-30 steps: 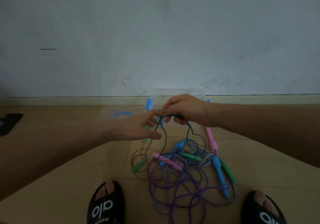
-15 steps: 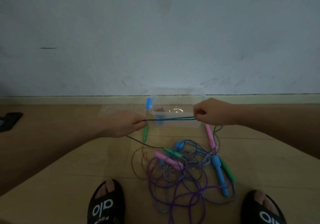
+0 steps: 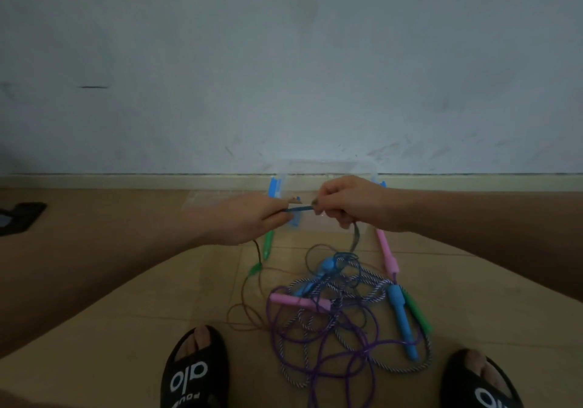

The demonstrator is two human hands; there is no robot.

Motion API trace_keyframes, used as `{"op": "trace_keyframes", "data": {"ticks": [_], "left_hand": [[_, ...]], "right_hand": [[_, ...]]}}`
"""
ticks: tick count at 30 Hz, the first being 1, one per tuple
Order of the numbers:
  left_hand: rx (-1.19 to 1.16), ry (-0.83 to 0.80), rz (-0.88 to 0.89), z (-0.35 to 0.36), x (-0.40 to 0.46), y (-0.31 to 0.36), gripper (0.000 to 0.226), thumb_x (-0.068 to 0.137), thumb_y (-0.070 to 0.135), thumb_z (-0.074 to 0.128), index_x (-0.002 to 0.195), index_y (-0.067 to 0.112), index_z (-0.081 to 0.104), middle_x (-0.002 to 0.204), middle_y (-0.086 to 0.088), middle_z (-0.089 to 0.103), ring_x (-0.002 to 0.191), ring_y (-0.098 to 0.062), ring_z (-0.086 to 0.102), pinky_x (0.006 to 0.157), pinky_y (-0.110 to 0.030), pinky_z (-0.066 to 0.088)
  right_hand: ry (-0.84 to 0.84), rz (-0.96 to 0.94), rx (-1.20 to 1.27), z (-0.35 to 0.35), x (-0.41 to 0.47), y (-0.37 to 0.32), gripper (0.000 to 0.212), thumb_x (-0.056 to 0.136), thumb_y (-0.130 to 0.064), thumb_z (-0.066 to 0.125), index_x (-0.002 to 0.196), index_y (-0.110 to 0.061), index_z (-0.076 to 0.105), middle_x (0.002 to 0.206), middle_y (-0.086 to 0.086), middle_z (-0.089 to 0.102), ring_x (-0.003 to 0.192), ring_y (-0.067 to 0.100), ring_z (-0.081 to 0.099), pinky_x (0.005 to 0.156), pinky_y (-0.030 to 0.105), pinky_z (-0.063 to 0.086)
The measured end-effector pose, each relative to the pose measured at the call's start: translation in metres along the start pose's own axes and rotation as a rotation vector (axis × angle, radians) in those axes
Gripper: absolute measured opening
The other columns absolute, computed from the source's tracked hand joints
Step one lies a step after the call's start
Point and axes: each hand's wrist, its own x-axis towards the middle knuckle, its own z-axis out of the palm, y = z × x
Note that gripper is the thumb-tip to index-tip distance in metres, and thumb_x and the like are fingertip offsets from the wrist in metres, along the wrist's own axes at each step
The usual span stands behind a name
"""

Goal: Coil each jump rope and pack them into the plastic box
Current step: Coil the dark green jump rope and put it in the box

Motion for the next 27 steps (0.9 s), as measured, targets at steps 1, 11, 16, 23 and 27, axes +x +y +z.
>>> {"op": "trace_keyframes", "data": {"ticks": [1,11,16,23,27], "left_hand": [[0.022,-0.012,-0.004,0.000,-0.002,-0.003,0.027,0.104,0.037,0.039,0.082,0.025,0.050,0.078,0.000,0.057,0.068,-0.010,0.050,0.060,-0.030,0.032],[0.148,-0.086,-0.011,-0.003,-0.006,-0.015,0.028,0.104,0.033,0.038,0.077,0.030,0.038,0.068,0.013,0.041,0.060,0.000,0.041,0.060,-0.028,0.024],[0.071,-0.064,-0.032,0.004,-0.001,-0.015,0.027,0.104,0.036,0.037,0.088,0.020,0.052,0.077,0.004,0.054,0.067,-0.011,0.049,0.066,-0.032,0.037],[0.035,-0.051,0.009,0.006,0.006,-0.003,0.023,0.103,0.037,0.039,0.090,0.023,0.051,0.079,0.001,0.058,0.073,-0.016,0.053,0.065,-0.033,0.038],[0.053,-0.043,0.036,0.003,0.000,-0.007,0.025,0.103,0.037,0.039,0.089,0.021,0.052,0.073,0.006,0.053,0.064,-0.005,0.048,0.058,-0.024,0.033]], "right_hand": [[-0.014,-0.009,-0.054,-0.005,0.000,0.005,0.010,0.091,-0.013,0.063,0.087,-0.003,0.064,0.060,0.002,0.051,0.054,0.015,0.045,0.055,0.026,0.042],[-0.264,0.349,-0.333,-0.070,-0.012,0.049,0.012,0.094,-0.020,0.059,0.087,-0.011,0.064,0.085,0.009,0.073,0.084,0.023,0.066,0.083,0.038,0.051],[-0.172,0.317,-0.337,-0.033,-0.001,0.033,0.038,0.091,-0.043,0.061,0.121,-0.020,0.062,0.111,-0.002,0.070,0.099,0.014,0.066,0.094,0.028,0.047],[-0.056,0.042,0.040,0.017,0.015,0.007,0.011,0.091,-0.017,0.062,0.085,-0.008,0.062,0.070,0.004,0.061,0.068,0.017,0.063,0.076,0.029,0.056],[-0.168,0.080,0.082,-0.006,0.009,0.019,0.006,0.094,-0.010,0.059,0.090,-0.007,0.057,0.069,0.004,0.056,0.065,0.014,0.059,0.078,0.031,0.056]]}}
